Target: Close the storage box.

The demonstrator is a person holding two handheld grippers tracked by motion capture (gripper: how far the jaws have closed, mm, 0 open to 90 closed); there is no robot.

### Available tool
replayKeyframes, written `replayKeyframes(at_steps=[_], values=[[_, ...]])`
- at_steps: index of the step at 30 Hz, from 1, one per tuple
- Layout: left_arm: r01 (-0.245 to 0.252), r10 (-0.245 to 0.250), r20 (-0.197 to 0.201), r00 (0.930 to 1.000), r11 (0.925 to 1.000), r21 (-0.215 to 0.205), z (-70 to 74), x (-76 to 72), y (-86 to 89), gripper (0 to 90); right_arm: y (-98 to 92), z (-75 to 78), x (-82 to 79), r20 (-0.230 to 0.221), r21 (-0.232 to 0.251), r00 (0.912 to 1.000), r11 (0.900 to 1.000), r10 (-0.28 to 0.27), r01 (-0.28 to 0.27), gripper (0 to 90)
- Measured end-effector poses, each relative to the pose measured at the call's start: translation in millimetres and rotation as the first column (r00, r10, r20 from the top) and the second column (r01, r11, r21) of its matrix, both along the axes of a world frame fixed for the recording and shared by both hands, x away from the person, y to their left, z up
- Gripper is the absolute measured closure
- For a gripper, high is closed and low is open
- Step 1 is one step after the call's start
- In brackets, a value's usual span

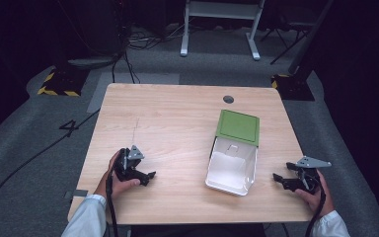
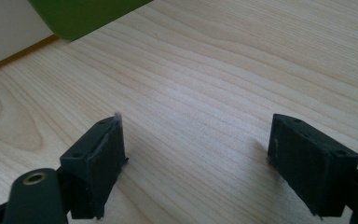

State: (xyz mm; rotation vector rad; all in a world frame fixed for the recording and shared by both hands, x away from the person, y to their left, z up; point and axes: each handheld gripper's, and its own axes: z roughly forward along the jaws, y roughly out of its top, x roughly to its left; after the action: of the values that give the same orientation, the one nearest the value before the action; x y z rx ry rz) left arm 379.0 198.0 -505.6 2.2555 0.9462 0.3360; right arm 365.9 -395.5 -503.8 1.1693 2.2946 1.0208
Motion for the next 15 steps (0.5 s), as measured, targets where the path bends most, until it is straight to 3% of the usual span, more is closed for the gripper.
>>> replayKeyframes(at_steps=[11,14,15], values=[[-0.006,0.006,0.000,1.0000,1.0000,-0.002,-0.1,-1.5,-0.3,0.1,-0.9,1.4,-0.1,-0.004,0.010,0.9995,0.999,0.031,-0.031,22.6],[-0.003,0.003,-0.003,1.0000,1.0000,-0.004,0.0,-2.0,-0.4,0.1,-2.7,5.2,-0.5,-0.010,0.029,0.9987,0.998,0.051,-0.050,23.4],[-0.003,0.003,-0.003,1.0000,1.0000,-0.004,0.0,-2.0,-0.4,0.1,-3.6,13.1,-0.8,-0.018,0.076,0.9975,0.995,0.069,-0.067,23.4]])
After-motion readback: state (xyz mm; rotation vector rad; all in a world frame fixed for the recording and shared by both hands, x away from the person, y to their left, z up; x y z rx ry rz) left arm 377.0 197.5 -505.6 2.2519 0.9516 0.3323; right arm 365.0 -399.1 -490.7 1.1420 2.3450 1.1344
